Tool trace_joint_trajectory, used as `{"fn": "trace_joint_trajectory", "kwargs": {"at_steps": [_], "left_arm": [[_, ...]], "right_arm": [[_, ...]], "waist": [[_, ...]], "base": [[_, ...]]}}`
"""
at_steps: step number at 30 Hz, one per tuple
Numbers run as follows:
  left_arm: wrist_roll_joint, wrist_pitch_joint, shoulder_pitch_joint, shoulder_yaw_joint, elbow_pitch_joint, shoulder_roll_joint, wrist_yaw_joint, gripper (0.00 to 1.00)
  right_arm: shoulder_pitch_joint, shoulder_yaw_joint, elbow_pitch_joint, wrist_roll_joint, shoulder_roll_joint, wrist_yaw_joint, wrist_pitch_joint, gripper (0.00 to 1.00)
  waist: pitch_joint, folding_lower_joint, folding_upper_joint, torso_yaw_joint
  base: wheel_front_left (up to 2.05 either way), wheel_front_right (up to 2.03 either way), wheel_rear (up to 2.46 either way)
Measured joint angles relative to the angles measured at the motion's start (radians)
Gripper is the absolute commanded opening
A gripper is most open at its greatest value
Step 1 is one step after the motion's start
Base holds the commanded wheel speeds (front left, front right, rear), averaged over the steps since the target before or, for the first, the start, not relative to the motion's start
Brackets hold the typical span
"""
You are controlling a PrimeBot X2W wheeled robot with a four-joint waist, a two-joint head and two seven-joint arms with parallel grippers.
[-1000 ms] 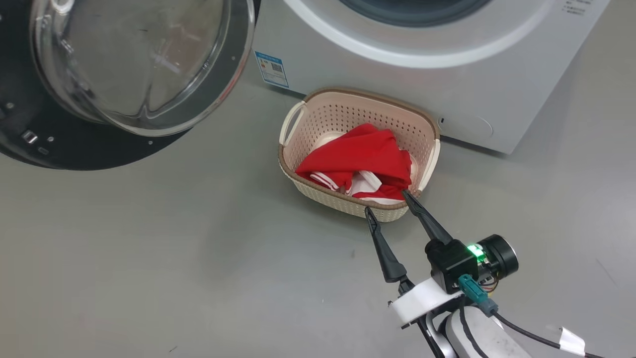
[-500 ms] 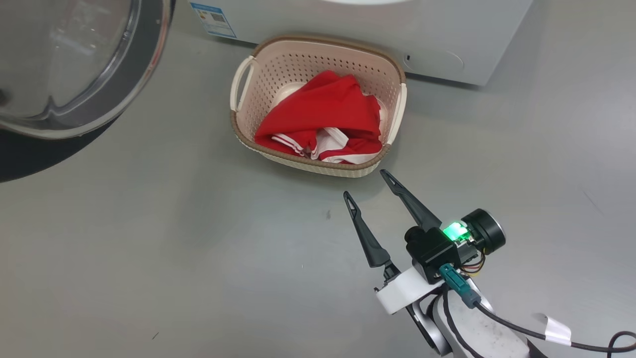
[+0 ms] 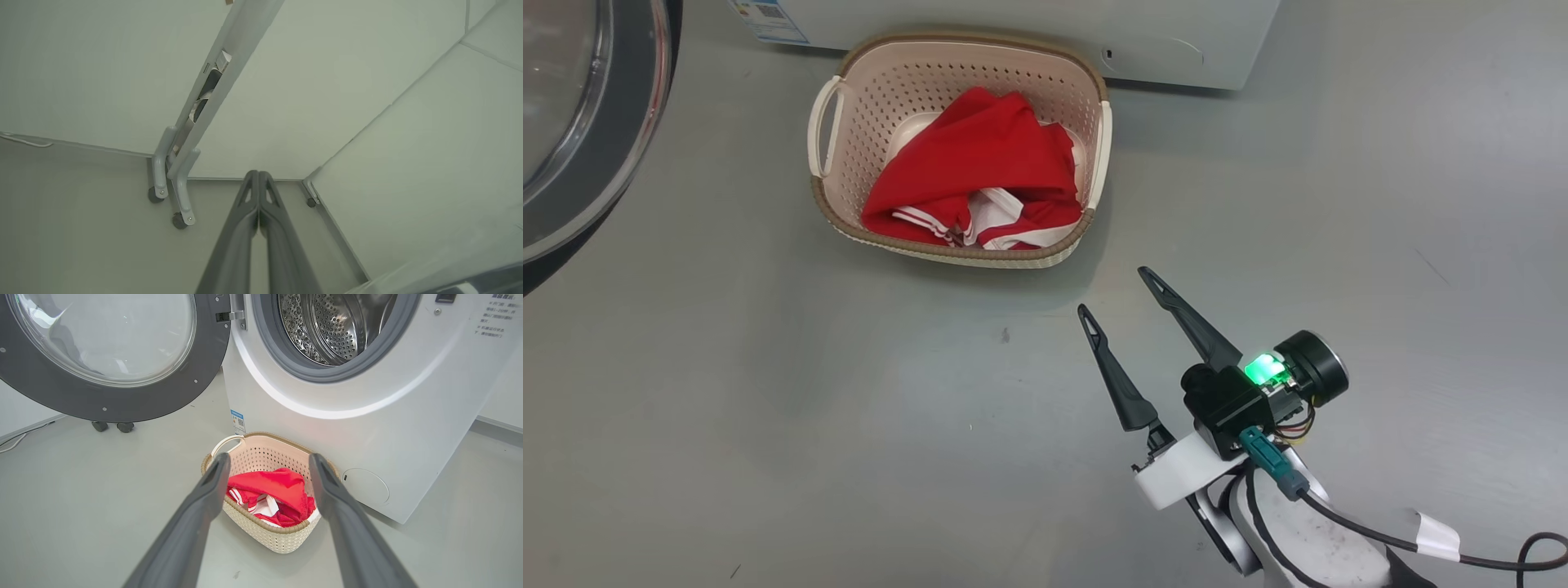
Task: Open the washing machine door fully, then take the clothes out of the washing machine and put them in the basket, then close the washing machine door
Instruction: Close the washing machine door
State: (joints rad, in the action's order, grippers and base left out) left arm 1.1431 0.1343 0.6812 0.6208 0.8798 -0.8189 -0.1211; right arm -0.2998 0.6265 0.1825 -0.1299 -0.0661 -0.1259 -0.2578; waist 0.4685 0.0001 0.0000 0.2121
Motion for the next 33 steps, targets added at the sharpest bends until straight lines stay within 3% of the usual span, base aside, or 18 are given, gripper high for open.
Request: {"fn": "trace_joint_trajectory", "kwargs": {"at_steps": [2,10,21,33], "left_arm": [[0.037,0.050,0.042,0.014,0.041,0.003,0.003,0.00],[0.101,0.165,0.118,0.072,0.182,-0.007,0.086,0.00],[0.203,0.345,0.240,0.114,0.283,0.004,0.153,0.00],[0.211,0.521,0.293,0.080,0.335,0.001,0.178,0.00]], "right_arm": [[0.000,-0.004,0.000,0.000,0.000,0.000,0.000,1.00],[0.000,0.018,0.000,0.005,0.000,0.000,0.000,1.00],[0.000,0.021,0.002,0.008,0.000,0.000,0.000,1.00],[0.000,0.023,0.003,0.008,0.000,0.000,0.000,1.00]], "waist": [[0.001,0.0000,0.0000,-0.009],[-0.001,0.0000,0.0000,-0.020],[-0.007,0.0000,0.0000,-0.018],[-0.001,0.0000,0.0000,-0.018]], "base": [[0.00,0.00,0.00],[0.00,0.00,0.00],[0.00,0.00,0.00],[0.00,0.00,0.00]]}}
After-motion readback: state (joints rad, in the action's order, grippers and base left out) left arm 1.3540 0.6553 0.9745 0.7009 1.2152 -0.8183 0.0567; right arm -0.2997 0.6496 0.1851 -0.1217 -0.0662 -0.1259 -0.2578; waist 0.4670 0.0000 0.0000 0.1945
